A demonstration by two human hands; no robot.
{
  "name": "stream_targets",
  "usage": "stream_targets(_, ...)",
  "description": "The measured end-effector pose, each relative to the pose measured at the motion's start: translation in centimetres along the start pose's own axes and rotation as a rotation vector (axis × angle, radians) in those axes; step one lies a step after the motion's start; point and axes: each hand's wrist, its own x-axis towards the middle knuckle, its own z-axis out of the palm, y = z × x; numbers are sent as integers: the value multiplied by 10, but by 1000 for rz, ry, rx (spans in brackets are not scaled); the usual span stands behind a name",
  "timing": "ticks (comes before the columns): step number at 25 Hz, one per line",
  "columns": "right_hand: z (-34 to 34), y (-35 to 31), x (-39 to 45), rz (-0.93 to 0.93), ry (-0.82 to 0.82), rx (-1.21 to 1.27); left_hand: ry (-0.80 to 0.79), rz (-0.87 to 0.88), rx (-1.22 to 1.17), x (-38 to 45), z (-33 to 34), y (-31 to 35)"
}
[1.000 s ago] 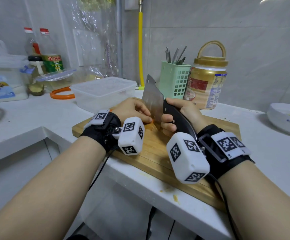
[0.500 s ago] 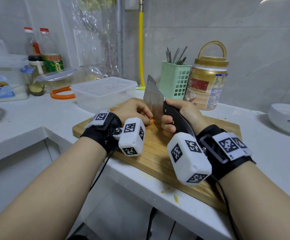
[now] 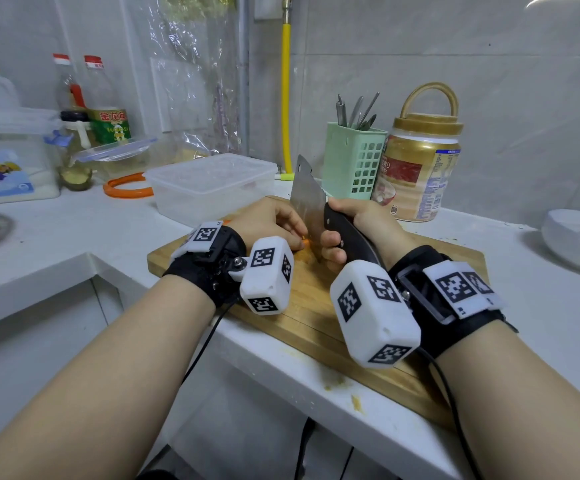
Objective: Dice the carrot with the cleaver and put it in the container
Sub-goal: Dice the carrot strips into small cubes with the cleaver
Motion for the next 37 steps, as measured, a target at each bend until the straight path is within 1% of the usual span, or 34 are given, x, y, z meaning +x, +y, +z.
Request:
stream_targets(9,-4,1,1,4,-10,16,15,25,30,1,1,0)
stream_targets(19,-14,-5,-10,-16,-58,119,-5,22,31,2,2,0)
stream_targets(26,-8,0,0,0,-20,37,-46,24,30,2,3,0)
stream_targets(29,-11,-2,-5,7,-40,75,-30,16,35,2,4,1)
stream_targets(33,-13,-1,-9,-31,-24,111,4,5,11,0,4,1)
stream_targets(37,-9,-1,-13,-49,-79,150,13,32,53,0,3,2)
